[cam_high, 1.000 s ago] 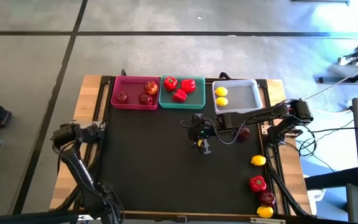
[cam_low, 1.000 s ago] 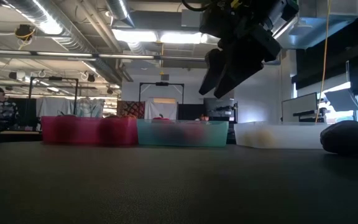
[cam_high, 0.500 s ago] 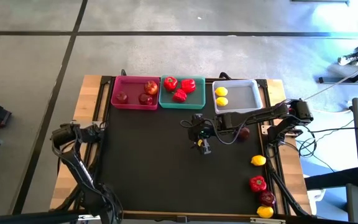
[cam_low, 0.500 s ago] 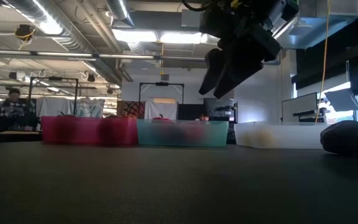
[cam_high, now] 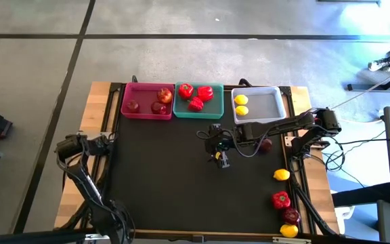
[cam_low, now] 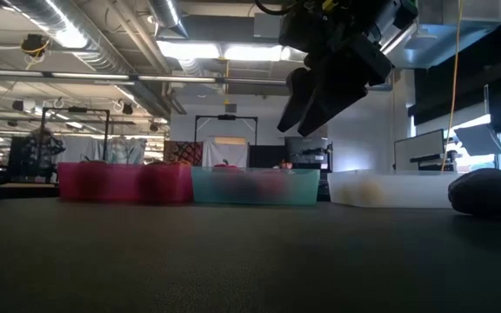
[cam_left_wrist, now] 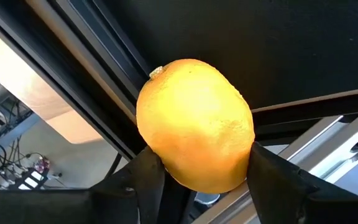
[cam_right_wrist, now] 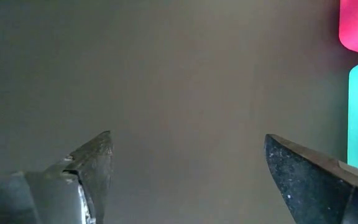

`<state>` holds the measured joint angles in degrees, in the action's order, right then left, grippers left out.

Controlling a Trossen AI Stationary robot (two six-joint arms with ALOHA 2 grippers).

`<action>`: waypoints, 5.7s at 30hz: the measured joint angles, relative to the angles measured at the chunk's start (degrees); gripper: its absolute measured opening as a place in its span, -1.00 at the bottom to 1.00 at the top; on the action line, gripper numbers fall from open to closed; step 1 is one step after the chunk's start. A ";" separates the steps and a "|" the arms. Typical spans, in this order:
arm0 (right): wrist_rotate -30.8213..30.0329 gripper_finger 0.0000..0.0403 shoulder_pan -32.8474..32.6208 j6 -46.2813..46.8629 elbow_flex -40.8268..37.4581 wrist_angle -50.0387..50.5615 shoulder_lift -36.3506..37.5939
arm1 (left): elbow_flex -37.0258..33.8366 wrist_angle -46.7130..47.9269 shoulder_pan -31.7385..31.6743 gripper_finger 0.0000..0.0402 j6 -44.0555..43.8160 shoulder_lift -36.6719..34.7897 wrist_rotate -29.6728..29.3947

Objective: Sort produce into baskets
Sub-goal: Put the lemon into the white bin

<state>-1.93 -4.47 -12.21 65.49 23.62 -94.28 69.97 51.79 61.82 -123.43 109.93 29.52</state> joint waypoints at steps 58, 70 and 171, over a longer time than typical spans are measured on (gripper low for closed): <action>4.76 0.72 0.00 2.96 -4.14 1.94 -0.02 | 0.02 6.14 -24.40 -0.04 43.95 -18.88 -35.29; 6.69 0.72 0.00 4.65 -5.97 -4.85 -0.02 | -0.29 3.50 -37.43 -0.04 83.95 -18.82 -54.94; 0.02 -0.35 42.36 7.43 -15.13 15.06 14.92 | -15.93 -44.72 -51.47 0.28 113.73 -20.06 -52.83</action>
<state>-1.91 37.89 -4.78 50.36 38.68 -79.36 54.04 7.07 10.35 -9.69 89.86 -23.31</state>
